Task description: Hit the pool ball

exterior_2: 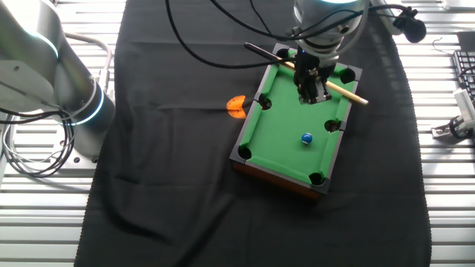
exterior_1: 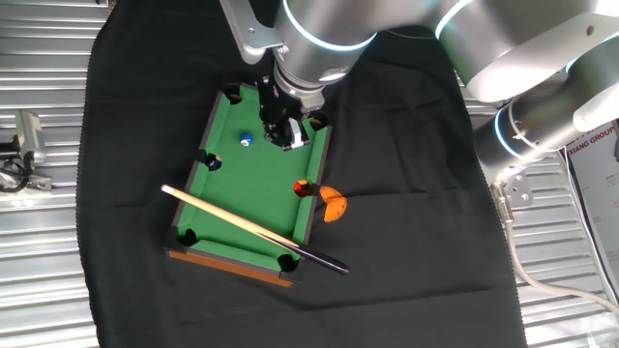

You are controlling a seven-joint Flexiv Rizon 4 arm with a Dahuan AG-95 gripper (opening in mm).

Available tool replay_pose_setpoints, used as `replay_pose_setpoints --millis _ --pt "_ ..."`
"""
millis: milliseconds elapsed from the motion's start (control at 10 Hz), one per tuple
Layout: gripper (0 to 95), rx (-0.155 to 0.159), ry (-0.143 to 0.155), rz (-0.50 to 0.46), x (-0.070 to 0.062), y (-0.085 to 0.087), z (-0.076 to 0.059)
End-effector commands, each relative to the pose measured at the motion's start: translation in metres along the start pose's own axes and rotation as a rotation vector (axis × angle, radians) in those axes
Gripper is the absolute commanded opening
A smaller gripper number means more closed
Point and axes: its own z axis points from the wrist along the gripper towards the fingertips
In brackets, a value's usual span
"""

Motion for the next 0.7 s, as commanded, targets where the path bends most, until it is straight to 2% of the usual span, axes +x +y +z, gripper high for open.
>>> replay_pose_setpoints --millis 100,400,600,700 --pt "0.0 -0.001 -0.002 0.003 0.0001 0.0000 0.0001" --pt "0.0 0.000 -0.010 0.025 0.0001 0.0001 0.0000" --pt "0.0 0.001 -0.017 0.061 0.0001 0.0002 -0.0002" --pt "0.0 0.002 -0.020 0.109 0.0002 0.0004 -0.0006"
